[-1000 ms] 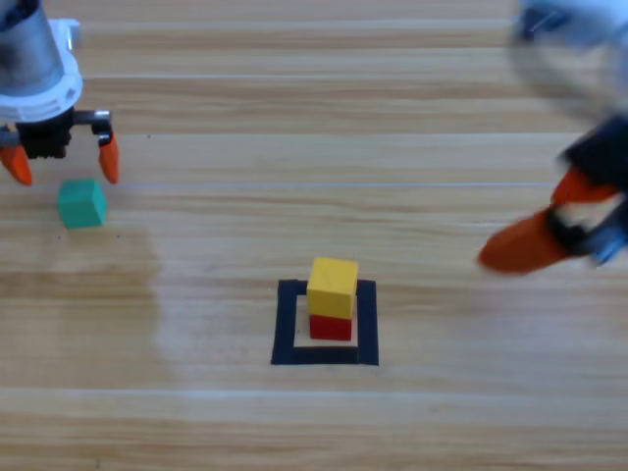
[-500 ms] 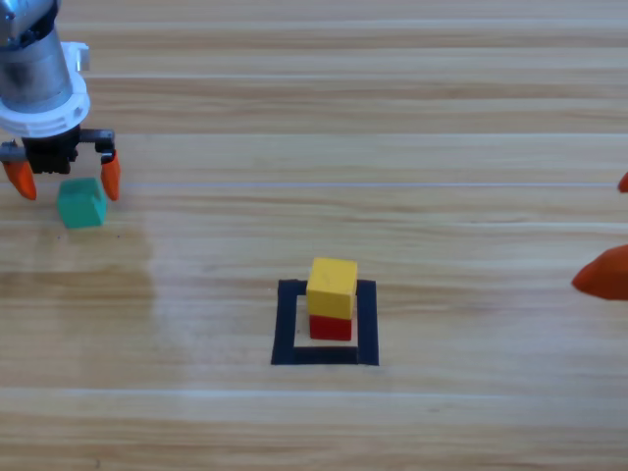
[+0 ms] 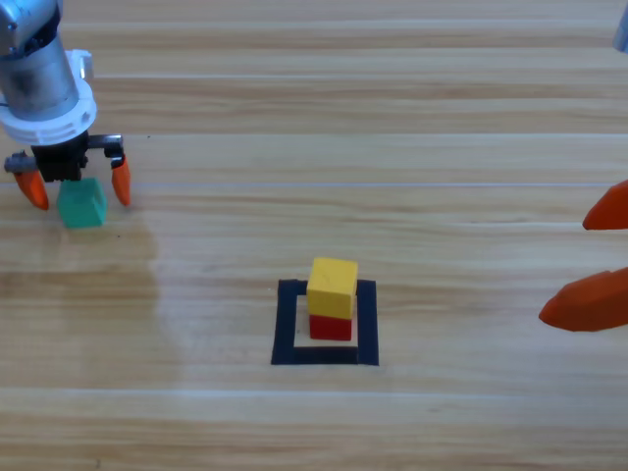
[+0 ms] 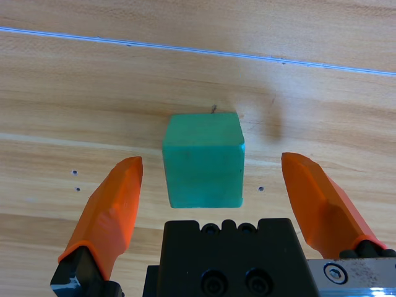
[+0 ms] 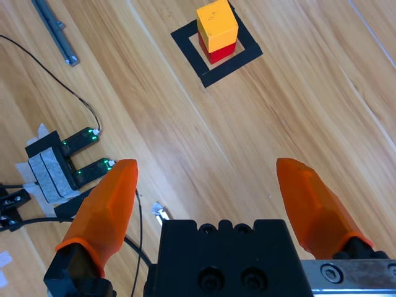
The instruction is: Stack the blocks in the rectangular block: red at the bottom, yellow in the middle, green on top
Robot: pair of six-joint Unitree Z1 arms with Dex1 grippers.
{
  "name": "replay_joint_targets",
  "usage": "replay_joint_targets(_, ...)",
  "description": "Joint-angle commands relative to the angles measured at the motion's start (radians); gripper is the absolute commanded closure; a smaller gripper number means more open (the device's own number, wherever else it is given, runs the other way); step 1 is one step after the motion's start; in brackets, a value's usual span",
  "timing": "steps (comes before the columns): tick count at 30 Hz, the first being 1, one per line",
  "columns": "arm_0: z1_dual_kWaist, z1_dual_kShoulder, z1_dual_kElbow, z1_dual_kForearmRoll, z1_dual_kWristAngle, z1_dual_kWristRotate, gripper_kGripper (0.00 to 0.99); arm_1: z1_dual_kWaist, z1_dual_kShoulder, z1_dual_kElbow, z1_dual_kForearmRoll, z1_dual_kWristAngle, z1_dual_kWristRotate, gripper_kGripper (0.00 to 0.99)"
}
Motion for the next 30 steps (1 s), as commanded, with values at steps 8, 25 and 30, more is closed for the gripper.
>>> replay_joint_targets(8,0.057,0.039,0.067,-0.061,-0.025,0.013,0.172,-0.027,0.055,0.010,-0.007,0.010,-0.002,0.000)
replay_joint_targets(25,0.036,0.037,0.092,-0.083,-0.022,0.016,0.969,-0.027,0.059,0.007,-0.005,0.010,0.001,0.000)
replay_joint_targets(30,-0.047,-0.023,0.032,0.002,-0.023,-0.015,0.990,-0.027,0.058,0.007,-0.004,0.010,0.001,0.000)
